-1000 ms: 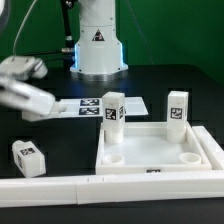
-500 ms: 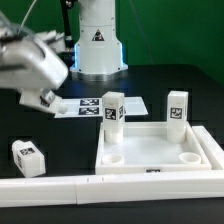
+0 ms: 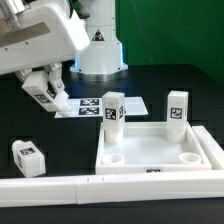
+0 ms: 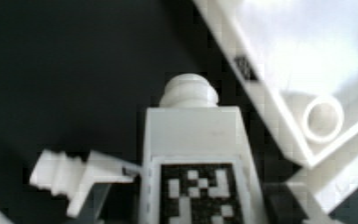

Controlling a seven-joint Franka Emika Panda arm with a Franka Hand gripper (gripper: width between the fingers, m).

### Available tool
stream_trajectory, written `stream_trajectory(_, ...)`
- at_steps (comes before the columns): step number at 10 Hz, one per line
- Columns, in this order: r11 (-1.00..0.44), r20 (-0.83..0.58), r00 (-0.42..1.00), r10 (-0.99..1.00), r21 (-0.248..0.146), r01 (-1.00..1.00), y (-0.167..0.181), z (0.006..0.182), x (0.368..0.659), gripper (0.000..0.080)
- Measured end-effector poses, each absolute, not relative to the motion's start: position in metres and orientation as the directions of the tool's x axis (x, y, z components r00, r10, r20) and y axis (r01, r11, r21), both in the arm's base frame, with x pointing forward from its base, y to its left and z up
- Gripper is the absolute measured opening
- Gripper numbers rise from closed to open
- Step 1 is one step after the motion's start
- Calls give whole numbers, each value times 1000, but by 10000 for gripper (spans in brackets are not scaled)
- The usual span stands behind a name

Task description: Assemble square table

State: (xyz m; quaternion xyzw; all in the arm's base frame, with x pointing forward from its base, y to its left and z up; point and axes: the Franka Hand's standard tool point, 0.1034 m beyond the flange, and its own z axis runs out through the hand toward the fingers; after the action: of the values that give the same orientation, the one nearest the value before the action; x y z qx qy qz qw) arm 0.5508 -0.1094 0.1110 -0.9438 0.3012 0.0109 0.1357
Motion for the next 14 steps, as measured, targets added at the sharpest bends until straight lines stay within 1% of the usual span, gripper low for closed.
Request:
stream_trajectory(1,-788,-50,817,-574,-237,-568,-107,113,556,281)
stream_trajectory(2,-808,37,822,-568,-214,-549,-94,124,575,281)
stream_trajectory(3,-812,71,822,-565,-226,-539,-72,134,588,281)
stream_trajectory(4,-830,146,823,-550,-206,-518,-54,140,602,281)
stream_trajectory(5,-870,209,846,-490,-180,-459,-25,140,608,281)
stream_trajectory(6,-866,276,821,-500,-189,-463,-30,138,607,281)
stream_trajectory(7,-863,259,824,-504,-183,-471,-34,135,602,281)
stream_trajectory(9,-864,260,825,-502,-183,-468,-33,134,603,281)
stream_trajectory(10,-880,265,839,-475,-170,-444,-29,134,604,281)
stream_trajectory(11,-930,282,887,-366,-123,-345,-4,134,609,281)
stream_trajectory(12,-966,285,922,-260,-76,-249,28,129,611,281)
stream_trajectory(13,-967,286,923,-256,-70,-246,37,123,608,281)
stream_trajectory(14,-965,286,922,-261,-70,-251,32,123,609,281)
